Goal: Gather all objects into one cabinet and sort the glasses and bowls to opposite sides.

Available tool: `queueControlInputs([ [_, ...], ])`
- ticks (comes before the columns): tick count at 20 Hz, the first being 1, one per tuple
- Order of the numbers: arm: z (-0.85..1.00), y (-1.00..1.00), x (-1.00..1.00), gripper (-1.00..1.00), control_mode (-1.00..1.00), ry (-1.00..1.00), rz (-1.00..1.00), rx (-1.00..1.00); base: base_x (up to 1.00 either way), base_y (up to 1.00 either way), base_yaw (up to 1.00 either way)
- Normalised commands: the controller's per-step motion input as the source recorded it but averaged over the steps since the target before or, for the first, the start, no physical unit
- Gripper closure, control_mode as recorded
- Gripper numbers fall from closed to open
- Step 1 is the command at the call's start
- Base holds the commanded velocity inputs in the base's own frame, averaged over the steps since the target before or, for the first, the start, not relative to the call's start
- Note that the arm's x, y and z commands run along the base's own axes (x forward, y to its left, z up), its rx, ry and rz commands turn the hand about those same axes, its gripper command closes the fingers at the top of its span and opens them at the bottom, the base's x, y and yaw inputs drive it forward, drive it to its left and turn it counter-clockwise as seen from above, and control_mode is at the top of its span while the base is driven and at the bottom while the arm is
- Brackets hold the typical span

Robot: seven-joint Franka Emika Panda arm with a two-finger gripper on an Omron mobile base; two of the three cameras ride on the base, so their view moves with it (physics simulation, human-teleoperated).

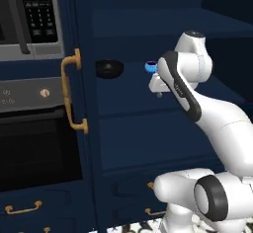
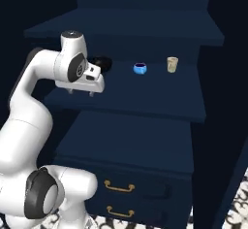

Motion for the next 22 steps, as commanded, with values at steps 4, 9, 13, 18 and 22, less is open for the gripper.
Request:
queueControlInputs([
  [4, 0.00, 0.00, 0.00, -1.00, 1.00, 0.00, 0.00, 0.00, -1.00, 0.00, 0.00],
  [9, 0.00, 0.00, 0.00, -1.00, 1.00, 0.00, 0.00, 0.00, -1.00, 0.00, 0.00],
  [13, 0.00, 0.00, 0.00, -1.00, 1.00, 0.00, 0.00, 0.00, -1.00, 0.01, 0.00],
  [18, 0.00, 0.00, 0.00, -1.00, 1.00, 0.00, 0.00, 0.00, -1.00, 0.34, 0.12],
  [22, 0.00, 0.00, 0.00, -1.00, 1.00, 0.00, 0.00, 0.00, -1.00, 0.61, 0.22],
])
